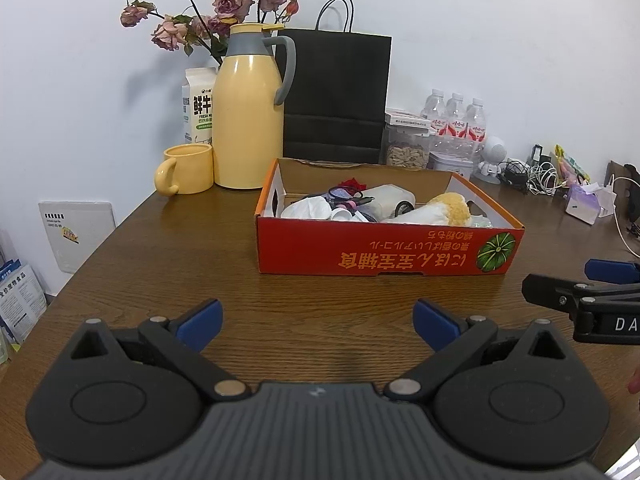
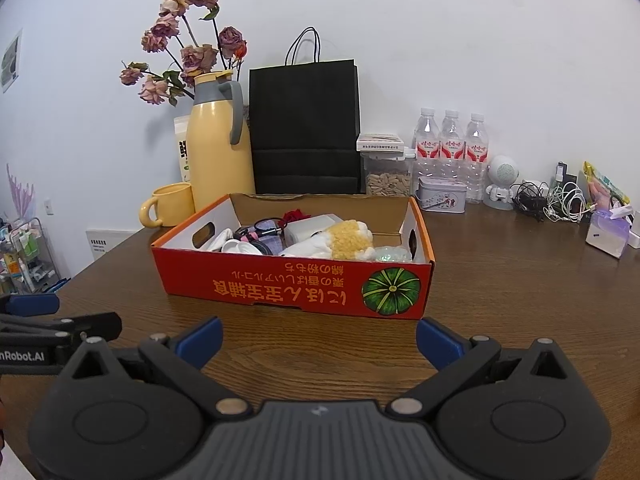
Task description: Organize objects
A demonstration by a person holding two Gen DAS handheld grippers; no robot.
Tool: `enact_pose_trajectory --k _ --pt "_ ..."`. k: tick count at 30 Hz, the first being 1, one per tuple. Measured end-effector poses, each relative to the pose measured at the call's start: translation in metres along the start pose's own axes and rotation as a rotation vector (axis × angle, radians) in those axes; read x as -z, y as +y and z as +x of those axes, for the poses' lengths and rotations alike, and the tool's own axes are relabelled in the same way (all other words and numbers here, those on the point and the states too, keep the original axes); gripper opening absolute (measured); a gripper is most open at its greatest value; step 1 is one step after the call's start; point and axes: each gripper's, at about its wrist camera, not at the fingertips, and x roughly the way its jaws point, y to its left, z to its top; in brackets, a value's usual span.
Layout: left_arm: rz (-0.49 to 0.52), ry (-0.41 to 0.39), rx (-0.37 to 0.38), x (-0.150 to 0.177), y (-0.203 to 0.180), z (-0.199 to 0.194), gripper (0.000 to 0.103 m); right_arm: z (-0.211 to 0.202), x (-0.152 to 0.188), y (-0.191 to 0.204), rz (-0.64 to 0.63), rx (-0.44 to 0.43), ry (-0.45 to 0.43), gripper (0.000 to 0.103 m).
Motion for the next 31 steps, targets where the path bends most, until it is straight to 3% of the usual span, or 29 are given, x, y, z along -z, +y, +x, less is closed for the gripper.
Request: enact_pose_trajectory --k 31 --pt "-0.003 -0.010 0.001 0.0020 0.0003 -0.0025 0.103 0.0002 0.0007 -0.0003 0.000 0.001 0.001 0.103"
